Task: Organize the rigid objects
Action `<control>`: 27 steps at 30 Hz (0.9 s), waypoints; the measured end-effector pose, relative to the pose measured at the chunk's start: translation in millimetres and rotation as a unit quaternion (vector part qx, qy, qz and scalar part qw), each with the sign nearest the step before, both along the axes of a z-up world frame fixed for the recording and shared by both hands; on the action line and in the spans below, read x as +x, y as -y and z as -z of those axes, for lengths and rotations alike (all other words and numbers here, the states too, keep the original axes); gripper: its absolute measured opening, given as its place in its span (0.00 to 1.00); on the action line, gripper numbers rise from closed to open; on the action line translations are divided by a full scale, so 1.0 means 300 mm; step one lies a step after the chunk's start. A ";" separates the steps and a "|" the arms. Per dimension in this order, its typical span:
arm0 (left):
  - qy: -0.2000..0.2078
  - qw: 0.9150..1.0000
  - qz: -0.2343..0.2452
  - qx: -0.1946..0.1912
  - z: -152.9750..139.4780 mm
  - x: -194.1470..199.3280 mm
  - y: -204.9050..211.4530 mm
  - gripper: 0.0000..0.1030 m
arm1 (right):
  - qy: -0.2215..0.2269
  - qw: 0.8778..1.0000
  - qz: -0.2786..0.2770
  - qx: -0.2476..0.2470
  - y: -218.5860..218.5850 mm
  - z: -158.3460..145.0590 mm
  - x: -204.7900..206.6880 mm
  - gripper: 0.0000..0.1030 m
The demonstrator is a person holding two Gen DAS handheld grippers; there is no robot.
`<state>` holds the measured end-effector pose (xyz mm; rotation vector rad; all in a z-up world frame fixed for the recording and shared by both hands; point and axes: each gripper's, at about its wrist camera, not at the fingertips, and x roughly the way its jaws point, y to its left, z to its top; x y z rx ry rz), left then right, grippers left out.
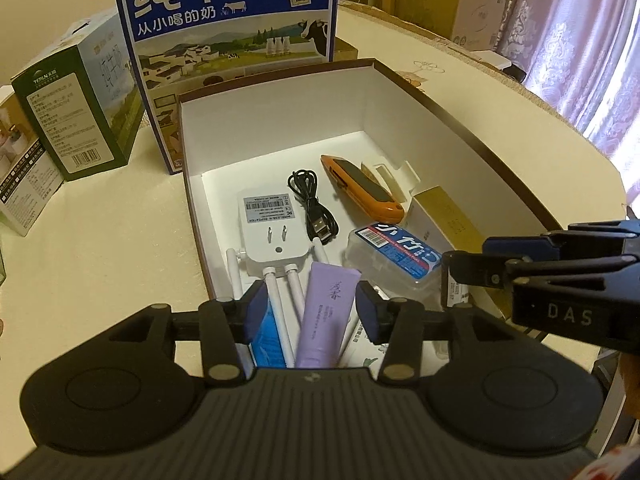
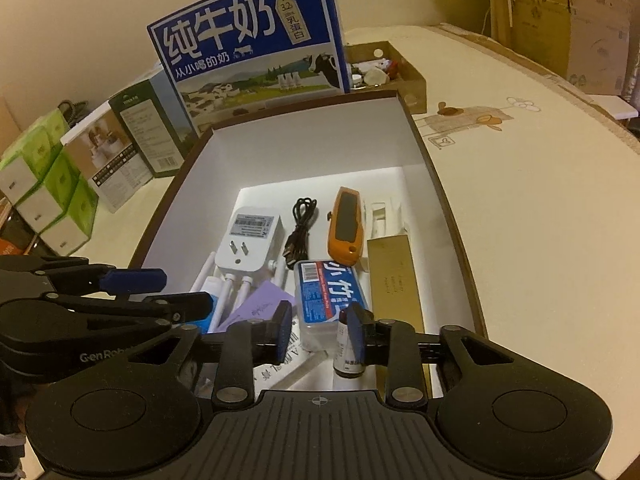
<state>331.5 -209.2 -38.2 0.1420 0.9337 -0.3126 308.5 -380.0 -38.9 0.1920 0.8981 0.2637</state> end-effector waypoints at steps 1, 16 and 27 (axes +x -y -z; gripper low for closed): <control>0.001 1.000 0.001 0.001 -0.001 -0.002 -0.001 0.44 | 0.000 1.000 0.001 0.000 0.001 0.000 -0.002 0.32; 0.030 0.999 0.008 -0.025 -0.056 -0.067 -0.057 0.59 | 0.019 0.999 0.026 0.000 0.004 -0.038 -0.061 0.57; 0.078 0.996 -0.017 -0.051 -0.124 -0.199 -0.303 0.70 | 0.047 0.998 0.042 0.001 -0.116 -0.113 -0.126 0.67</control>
